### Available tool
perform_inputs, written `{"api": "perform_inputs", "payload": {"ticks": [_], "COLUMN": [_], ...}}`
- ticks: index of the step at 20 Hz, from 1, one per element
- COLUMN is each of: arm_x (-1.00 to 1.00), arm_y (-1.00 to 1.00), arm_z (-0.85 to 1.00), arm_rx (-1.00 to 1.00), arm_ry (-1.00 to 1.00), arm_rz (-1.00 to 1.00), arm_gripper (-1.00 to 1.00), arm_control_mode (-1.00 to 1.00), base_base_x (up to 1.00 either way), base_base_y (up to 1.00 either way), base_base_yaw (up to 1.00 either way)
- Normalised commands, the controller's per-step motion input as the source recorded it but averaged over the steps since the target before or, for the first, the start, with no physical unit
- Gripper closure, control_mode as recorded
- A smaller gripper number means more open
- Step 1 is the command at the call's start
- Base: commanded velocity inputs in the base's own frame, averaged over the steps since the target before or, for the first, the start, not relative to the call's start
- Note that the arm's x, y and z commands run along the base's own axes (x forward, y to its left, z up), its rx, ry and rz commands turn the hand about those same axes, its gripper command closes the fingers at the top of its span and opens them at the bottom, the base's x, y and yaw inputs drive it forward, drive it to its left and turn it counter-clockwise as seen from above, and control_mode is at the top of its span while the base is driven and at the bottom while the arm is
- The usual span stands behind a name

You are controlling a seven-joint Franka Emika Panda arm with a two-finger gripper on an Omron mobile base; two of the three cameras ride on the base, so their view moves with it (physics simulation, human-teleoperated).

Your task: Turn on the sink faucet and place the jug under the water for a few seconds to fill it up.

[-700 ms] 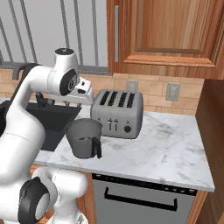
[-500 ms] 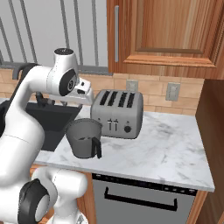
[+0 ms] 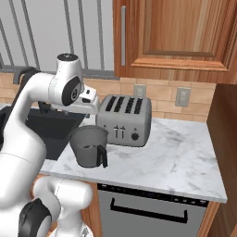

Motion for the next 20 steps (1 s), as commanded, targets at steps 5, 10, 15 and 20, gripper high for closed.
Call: {"api": "perform_inputs", "payload": {"ticks": [5,10,15,20], "arm_x": [-0.01,-0.12,-0.28,-0.22], "arm_y": [0.00,0.00,0.08,0.21], "arm_z": [0.00,0.00,0.00,-0.01], "arm_rx": [0.00,0.00,0.00,0.00], "arm_ry": [0.00,0.00,0.00,0.00], "arm_rz": [0.00,0.00,0.00,0.00], "arm_gripper": [-1.00,-1.00,-1.00,-1.00], "arm_control_mode": [-1.00,-1.00,-1.00,-1.00], "base_base_x": [0.00,0.00,0.00,0.00], "base_base_y": [0.00,0.00,0.00,0.00], "base_base_yaw": [0.00,0.00,0.00,0.00]}}
